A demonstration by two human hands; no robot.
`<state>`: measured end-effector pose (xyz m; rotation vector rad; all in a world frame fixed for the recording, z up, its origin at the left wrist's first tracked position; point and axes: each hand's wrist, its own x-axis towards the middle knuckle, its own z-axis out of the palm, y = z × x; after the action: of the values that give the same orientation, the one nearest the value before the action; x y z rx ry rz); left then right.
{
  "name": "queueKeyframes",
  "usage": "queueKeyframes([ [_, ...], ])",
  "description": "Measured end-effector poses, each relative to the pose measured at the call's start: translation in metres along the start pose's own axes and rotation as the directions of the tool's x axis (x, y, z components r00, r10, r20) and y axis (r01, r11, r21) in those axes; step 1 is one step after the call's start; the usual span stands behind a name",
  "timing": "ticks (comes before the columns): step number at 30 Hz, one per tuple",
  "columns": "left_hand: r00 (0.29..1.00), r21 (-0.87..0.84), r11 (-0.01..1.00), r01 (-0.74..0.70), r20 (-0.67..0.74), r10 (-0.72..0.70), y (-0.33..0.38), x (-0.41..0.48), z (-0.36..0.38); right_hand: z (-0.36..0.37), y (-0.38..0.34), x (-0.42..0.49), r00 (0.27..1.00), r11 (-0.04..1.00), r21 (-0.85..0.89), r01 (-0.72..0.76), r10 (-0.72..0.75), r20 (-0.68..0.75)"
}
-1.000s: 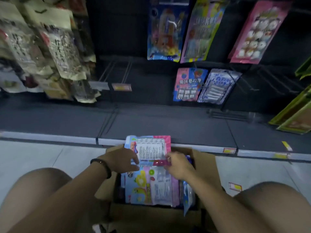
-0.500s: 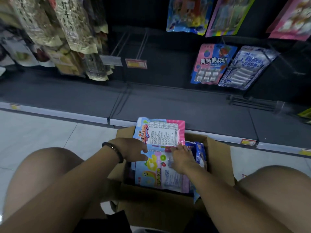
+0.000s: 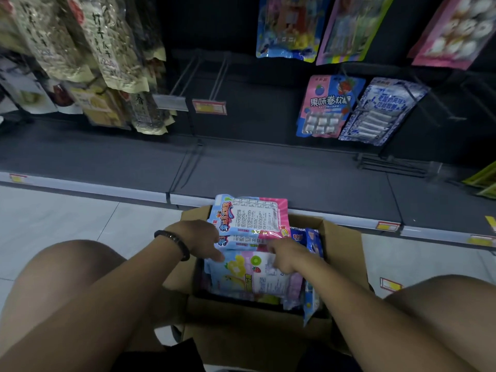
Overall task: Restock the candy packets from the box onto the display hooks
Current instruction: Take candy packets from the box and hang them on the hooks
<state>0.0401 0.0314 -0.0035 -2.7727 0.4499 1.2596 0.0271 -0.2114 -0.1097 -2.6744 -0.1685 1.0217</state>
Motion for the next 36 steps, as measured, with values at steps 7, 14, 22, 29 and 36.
queueKeyframes([
  [7, 1.000, -0.168, 0.986, -0.011, -0.022, 0.007, 0.009, -0.010, -0.005, -0.051, 0.014, -0.030, 0.960, 0.945, 0.280, 0.166, -0.090, -0.266],
  [14, 0.966, -0.814, 0.521, -0.259, -0.234, 0.114, 0.050, -0.016, -0.008, -0.055, -0.008, -0.067, 0.809, 0.794, 0.420, 0.439, -0.147, -0.569],
  [22, 0.935, -0.934, 0.027, -0.355, -0.355, 0.017, 0.069, -0.008, -0.008, -0.039, -0.038, -0.084, 0.715, 0.807, 0.334, 0.486, -0.148, -0.683],
  [29, 0.873, -0.861, 0.312, -0.401, -0.463, -0.156, 0.059, -0.009, -0.013, -0.056, -0.021, -0.076, 0.751, 0.871, 0.330, 0.364, -0.065, -0.657],
  [36, 0.865, -0.842, 0.324, -0.432, -0.488, -0.116, 0.040, 0.008, -0.011, -0.093, 0.023, -0.093, 0.786, 0.716, 0.544, 0.437, -0.010, -0.618],
])
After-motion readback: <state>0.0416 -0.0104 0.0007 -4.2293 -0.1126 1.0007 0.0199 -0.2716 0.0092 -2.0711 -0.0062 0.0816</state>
